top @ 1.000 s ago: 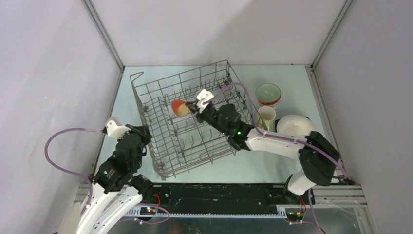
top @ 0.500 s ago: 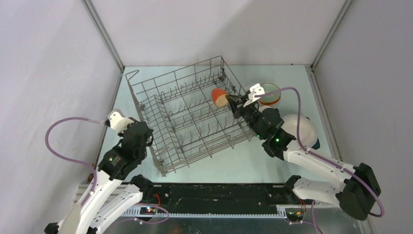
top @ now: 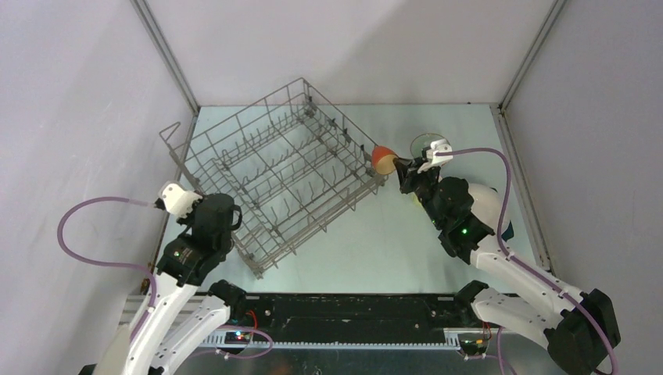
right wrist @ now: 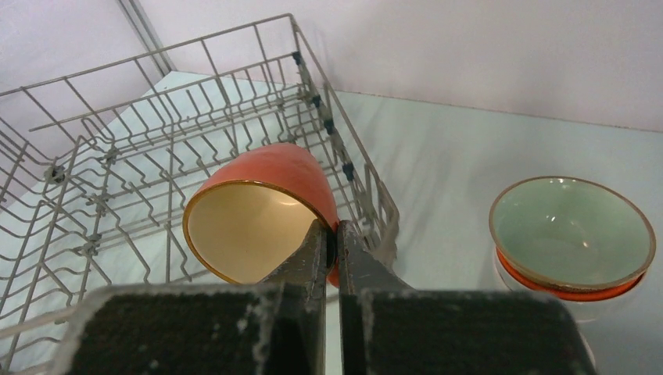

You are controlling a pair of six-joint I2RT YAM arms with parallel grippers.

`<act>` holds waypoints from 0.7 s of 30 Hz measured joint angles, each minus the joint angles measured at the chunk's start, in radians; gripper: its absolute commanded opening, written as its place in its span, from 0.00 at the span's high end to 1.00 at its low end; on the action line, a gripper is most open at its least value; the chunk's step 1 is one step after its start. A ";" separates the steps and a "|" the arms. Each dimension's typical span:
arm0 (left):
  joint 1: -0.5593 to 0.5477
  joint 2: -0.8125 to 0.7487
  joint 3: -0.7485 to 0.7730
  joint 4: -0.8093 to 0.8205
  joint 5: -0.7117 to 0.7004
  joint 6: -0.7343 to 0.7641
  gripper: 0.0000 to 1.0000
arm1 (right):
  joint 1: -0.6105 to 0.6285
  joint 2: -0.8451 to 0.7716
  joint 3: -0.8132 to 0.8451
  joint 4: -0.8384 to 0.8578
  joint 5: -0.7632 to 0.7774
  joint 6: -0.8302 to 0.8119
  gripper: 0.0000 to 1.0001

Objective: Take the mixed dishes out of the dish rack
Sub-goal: Adjust the dish rack at the center of the board.

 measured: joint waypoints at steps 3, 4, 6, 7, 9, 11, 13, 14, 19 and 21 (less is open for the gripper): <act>0.010 0.000 0.000 -0.013 -0.025 -0.011 0.82 | -0.007 0.000 0.000 -0.010 -0.006 0.010 1.00; 0.015 0.000 0.000 -0.019 -0.032 -0.016 0.76 | -0.008 0.000 0.000 -0.011 -0.011 0.013 1.00; 0.024 -0.004 0.000 -0.031 -0.043 -0.017 0.60 | -0.011 0.000 0.000 -0.011 -0.025 0.017 1.00; 0.027 -0.010 0.000 -0.034 -0.048 -0.016 0.54 | -0.011 0.000 0.000 -0.011 -0.035 0.018 1.00; 0.032 -0.026 0.000 -0.042 -0.059 -0.005 0.35 | -0.013 0.000 -0.001 -0.011 -0.059 0.018 1.00; 0.036 -0.055 0.000 -0.042 -0.059 0.010 0.19 | -0.013 0.000 -0.001 -0.011 -0.084 0.019 1.00; 0.037 -0.092 0.000 -0.030 -0.045 0.037 0.05 | -0.013 0.000 -0.001 -0.011 -0.106 0.022 1.00; 0.038 -0.111 0.000 -0.023 -0.034 0.053 0.02 | -0.013 0.000 -0.001 -0.011 -0.119 0.025 1.00; 0.039 -0.215 0.000 0.050 0.077 0.145 0.00 | -0.013 0.000 0.000 -0.018 -0.173 0.036 1.00; 0.040 -0.246 0.000 0.089 0.131 0.182 0.00 | -0.013 0.002 0.008 -0.058 -0.194 0.046 1.00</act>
